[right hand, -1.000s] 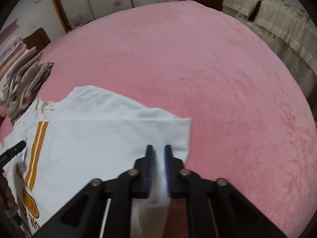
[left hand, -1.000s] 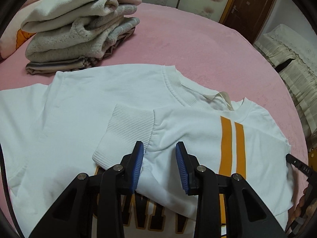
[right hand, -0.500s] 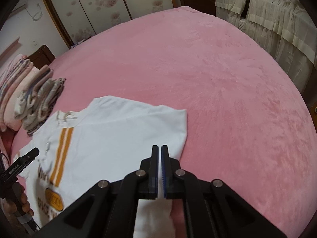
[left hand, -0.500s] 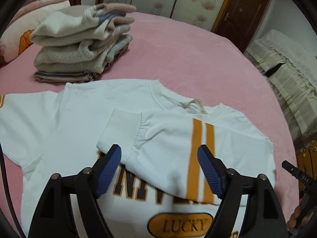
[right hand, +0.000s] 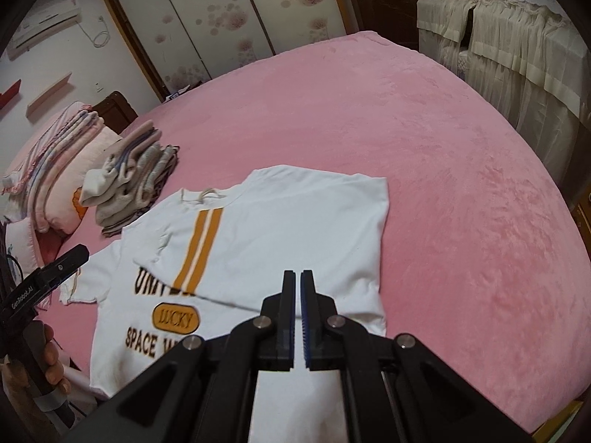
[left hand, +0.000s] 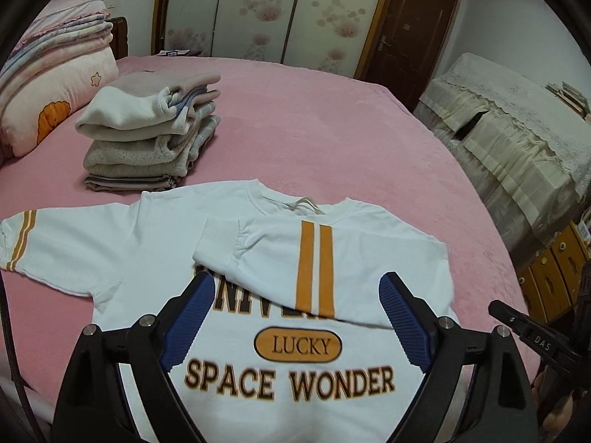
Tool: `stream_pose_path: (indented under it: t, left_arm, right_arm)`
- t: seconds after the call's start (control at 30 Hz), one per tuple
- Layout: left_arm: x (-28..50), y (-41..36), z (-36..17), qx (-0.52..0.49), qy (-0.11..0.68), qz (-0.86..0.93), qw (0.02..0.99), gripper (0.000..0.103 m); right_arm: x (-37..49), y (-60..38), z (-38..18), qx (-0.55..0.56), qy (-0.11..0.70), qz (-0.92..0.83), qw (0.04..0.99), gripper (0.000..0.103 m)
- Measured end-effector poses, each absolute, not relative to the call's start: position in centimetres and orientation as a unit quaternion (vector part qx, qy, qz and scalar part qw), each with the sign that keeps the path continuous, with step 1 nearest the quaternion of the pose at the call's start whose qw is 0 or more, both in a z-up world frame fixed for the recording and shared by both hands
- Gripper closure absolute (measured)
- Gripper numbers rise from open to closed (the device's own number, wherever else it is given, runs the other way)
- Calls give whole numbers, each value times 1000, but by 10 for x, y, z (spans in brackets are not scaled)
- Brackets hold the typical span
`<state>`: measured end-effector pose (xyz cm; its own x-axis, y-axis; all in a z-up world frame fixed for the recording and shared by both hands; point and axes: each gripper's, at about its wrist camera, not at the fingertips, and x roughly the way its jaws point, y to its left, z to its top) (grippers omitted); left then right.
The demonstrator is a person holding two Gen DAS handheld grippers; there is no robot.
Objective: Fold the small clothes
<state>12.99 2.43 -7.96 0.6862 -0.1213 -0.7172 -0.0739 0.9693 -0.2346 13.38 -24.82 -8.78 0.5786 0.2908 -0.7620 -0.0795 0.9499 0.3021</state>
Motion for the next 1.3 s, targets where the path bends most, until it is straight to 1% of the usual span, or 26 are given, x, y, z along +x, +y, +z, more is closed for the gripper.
stream_pose_path:
  t: [0.2, 0.27, 0.3, 0.37, 0.43, 0.6, 0.67, 0.9, 1.1, 1.3]
  left_arm:
    - [97, 31, -61, -145, 386, -11, 911, 13]
    - [87, 35, -57, -148, 384, -10, 911, 5]
    - [81, 38, -54, -151, 383, -9, 911, 3]
    - [70, 43, -49, -152, 378, -6, 913, 2]
    - [58, 49, -43, -153, 373, -5, 915, 1]
    - [34, 71, -31, -152, 364, 3, 919, 1]
    - [26, 83, -27, -147, 359, 10, 922, 1]
    - [2, 151, -18, -154, 345, 40, 925, 1]
    - [-10, 235, -15, -180, 340, 98, 918, 1]
    - [-12, 316, -32, -211, 355, 151, 898, 1]
  right_arm:
    - [102, -236, -67, 116, 434, 124, 885, 100]
    - [93, -232, -61, 113, 430, 127, 887, 100]
    - [89, -231, -58, 114, 427, 129, 888, 99]
    - [79, -228, -53, 116, 422, 136, 889, 96]
    - [71, -225, -48, 116, 414, 140, 892, 90]
    - [54, -209, -35, 102, 404, 155, 896, 79]
    - [51, -198, -30, 90, 403, 163, 896, 78]
    - [46, -142, -9, 45, 392, 200, 897, 78]
    - [54, -72, 2, 15, 384, 238, 892, 75]
    - [70, 4, -2, -12, 388, 275, 880, 75]
